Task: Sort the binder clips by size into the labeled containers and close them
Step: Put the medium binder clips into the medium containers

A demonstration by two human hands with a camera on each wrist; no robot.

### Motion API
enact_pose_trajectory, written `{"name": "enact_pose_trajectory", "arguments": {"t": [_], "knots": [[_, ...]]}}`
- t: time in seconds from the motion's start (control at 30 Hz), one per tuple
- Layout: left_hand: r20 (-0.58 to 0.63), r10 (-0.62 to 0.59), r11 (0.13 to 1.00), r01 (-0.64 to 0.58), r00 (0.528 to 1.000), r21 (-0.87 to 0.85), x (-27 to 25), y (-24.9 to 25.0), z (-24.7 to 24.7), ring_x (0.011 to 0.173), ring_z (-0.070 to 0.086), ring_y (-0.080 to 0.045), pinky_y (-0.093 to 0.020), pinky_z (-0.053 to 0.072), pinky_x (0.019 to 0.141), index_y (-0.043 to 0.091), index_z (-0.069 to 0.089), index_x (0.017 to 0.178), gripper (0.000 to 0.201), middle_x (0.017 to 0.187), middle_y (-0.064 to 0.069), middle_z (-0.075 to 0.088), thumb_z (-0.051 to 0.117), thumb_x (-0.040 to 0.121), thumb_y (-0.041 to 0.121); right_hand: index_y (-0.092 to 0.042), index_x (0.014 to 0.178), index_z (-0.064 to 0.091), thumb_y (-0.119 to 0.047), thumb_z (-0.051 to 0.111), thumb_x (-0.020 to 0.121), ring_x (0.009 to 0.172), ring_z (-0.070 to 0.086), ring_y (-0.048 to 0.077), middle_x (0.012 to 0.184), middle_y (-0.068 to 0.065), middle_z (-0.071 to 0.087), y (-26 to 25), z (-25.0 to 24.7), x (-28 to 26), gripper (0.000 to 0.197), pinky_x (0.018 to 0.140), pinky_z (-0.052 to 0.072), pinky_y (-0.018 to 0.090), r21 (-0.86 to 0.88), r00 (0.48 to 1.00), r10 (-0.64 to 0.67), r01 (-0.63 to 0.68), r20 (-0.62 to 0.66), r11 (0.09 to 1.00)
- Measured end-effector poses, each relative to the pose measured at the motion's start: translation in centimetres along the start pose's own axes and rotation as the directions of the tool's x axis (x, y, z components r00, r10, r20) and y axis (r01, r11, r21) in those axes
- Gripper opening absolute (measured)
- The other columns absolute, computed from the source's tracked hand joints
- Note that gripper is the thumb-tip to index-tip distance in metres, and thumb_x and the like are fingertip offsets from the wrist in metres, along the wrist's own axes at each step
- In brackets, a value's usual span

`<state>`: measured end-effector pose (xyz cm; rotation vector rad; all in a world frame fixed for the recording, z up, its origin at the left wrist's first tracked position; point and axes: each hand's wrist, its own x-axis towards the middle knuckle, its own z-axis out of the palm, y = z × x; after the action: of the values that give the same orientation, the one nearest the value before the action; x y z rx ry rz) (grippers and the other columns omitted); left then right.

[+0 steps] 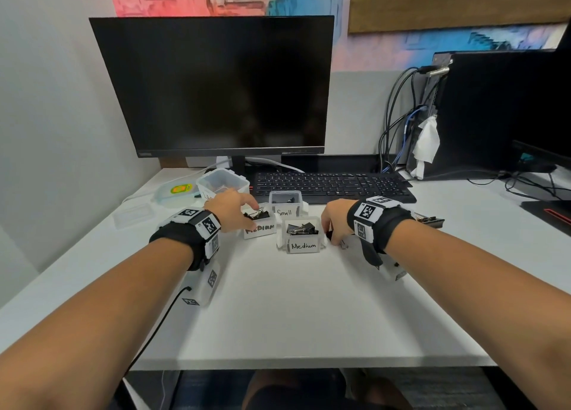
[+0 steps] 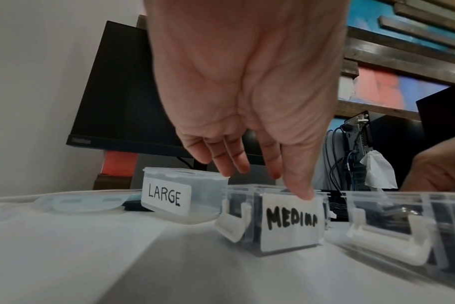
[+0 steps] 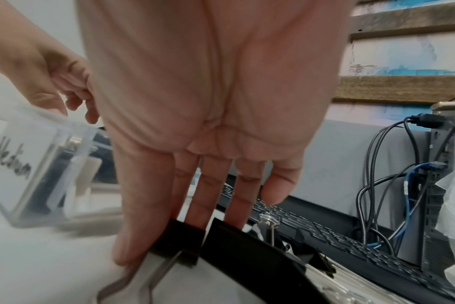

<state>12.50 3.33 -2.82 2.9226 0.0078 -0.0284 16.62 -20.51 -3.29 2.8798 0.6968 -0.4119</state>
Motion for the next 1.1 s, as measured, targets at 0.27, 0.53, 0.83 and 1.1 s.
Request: {"name": "enact_pose_trajectory", "arguments": {"t": [0.27, 0.53, 0.83, 1.1], "knots": [[-0.061, 0.183, 0.972, -0.19, 0.981, -0.139, -1.1, 2.3, -0.6, 0.089, 0.052, -0.014, -0.026, 0.043, 0.076, 0.022, 0.064, 0.108, 0.038, 0.102, 0.002, 0.053, 0.075, 0.077, 0.042, -0.014, 0.103, 0.073, -0.016, 0.074, 0.075, 0.08, 0.057, 0.014, 0.096, 0.002, 0.069, -0.1, -0.2, -0.7, 0.028, 0.049, 0.039, 0.015, 0.013, 0.999, 0.046, -0.046, 0.018, 0.999], [0.253, 0.169, 0.98, -0.136, 0.953, -0.142, -1.2, 4.5, 0.5, 0.109, 0.053, -0.014, -0.026, 0.042, 0.094, 0.026, 0.041, 0.136, 0.073, 0.119, 0.008, 0.05, 0.075, 0.075, 0.046, -0.015, 0.108, 0.07, -0.014, 0.063, 0.084, 0.1, 0.063, 0.021, 0.112, 0.002, 0.068, -0.2, -1.5, -1.8, 0.025, 0.073, 0.049, 0.023, 0.06, 0.992, 0.031, -0.024, -0.121, 0.998], [0.241, 0.148, 0.989, -0.142, 0.959, -0.043, -0.8, 5.5, 1.1, 0.113, 0.054, -0.016, -0.031, 0.046, 0.097, 0.022, 0.037, 0.142, 0.078, 0.132, 0.006, 0.05, 0.074, 0.077, 0.045, -0.022, 0.11, 0.07, -0.006, 0.065, 0.084, 0.082, 0.063, 0.018, 0.098, -0.002, 0.066, -1.2, -3.6, -3.0, 0.031, 0.082, 0.056, 0.03, 0.251, 0.97, -0.098, 0.154, -0.221, 0.956], [0.23, 0.114, 0.991, -0.095, 0.966, -0.094, -0.1, 5.0, 1.5, 0.104, 0.059, -0.015, -0.039, 0.051, 0.094, 0.025, 0.052, 0.122, 0.069, 0.115, 0.008, 0.056, 0.083, 0.064, 0.046, -0.022, 0.114, 0.067, -0.008, 0.067, 0.081, 0.089, 0.057, 0.015, 0.114, 0.0, 0.065, -3.7, -2.9, -2.3, 0.035, 0.074, 0.048, 0.025, 0.177, 0.961, -0.199, 0.233, -0.19, 0.956]]}}
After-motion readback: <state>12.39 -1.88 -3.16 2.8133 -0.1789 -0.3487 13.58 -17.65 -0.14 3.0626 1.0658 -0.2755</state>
